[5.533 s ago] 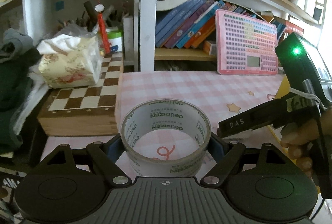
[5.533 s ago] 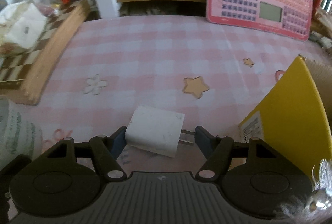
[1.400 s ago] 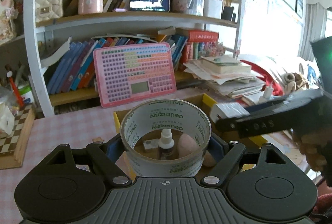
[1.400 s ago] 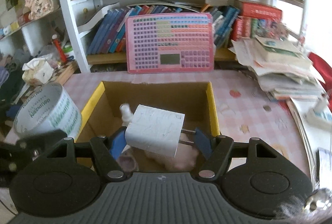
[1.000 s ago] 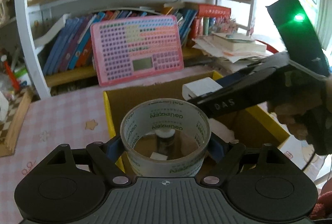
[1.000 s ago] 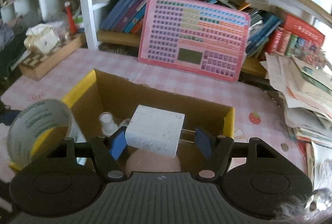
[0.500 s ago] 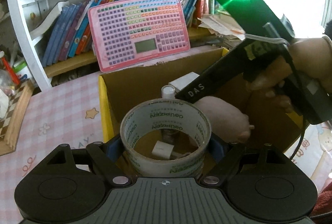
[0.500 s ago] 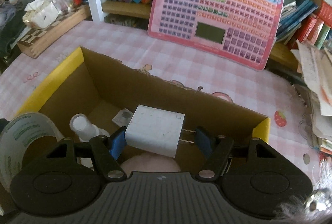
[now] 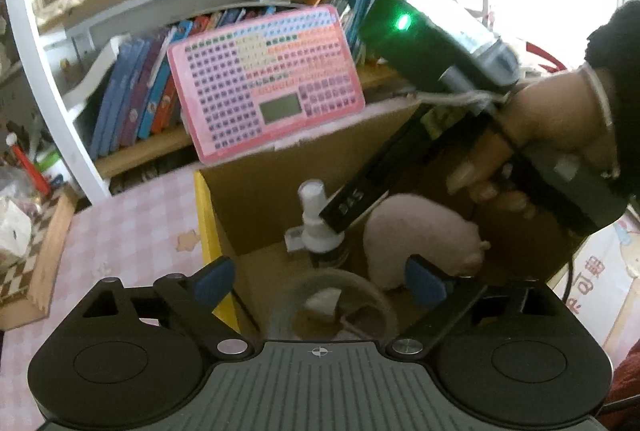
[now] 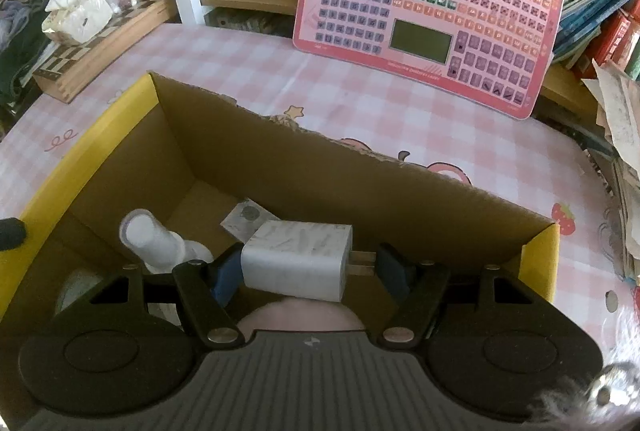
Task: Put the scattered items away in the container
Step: 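Release charger from right gripper while left gripper drops tape roll into box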
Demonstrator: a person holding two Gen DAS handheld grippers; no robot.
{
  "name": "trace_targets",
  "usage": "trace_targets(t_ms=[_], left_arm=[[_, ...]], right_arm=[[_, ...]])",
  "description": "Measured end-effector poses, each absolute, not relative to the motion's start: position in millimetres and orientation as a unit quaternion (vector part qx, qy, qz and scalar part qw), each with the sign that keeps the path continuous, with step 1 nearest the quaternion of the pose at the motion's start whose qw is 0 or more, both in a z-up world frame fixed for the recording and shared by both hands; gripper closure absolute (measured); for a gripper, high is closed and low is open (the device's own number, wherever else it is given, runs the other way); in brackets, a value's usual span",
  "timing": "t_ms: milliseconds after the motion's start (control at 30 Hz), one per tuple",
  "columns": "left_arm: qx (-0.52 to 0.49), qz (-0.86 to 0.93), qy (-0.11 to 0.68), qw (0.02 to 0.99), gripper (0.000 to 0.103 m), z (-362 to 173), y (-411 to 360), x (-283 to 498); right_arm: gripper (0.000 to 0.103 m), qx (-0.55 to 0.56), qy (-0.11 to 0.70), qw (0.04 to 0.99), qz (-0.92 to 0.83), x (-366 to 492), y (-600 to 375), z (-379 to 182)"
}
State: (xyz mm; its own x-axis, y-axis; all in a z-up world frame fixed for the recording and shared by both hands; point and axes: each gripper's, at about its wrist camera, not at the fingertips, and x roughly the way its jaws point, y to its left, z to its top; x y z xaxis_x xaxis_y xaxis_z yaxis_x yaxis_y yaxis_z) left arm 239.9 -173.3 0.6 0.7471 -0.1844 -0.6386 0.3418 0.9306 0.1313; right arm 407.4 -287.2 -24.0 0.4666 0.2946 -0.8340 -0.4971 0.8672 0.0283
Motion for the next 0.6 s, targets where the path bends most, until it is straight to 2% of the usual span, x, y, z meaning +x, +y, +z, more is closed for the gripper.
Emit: trace_targets(t_ms=[200, 333, 600], left_arm=[[0.100, -0.132, 0.293, 0.942, 0.006, 16, -167, 223], [0.085, -0.116, 0.274, 0.951, 0.004, 28, -157, 212], [0.051, -0.071, 0.261, 0.961, 0.004, 43, -135, 193]], right_arm=[[0.034, -0.097, 0.468, 0.849, 0.227, 410, -289, -26], [0.030, -0.091, 0.460, 0.855, 0.224, 407, -291, -22], [0.028, -0.083, 0.441, 0.865, 0.223, 397, -299, -10]])
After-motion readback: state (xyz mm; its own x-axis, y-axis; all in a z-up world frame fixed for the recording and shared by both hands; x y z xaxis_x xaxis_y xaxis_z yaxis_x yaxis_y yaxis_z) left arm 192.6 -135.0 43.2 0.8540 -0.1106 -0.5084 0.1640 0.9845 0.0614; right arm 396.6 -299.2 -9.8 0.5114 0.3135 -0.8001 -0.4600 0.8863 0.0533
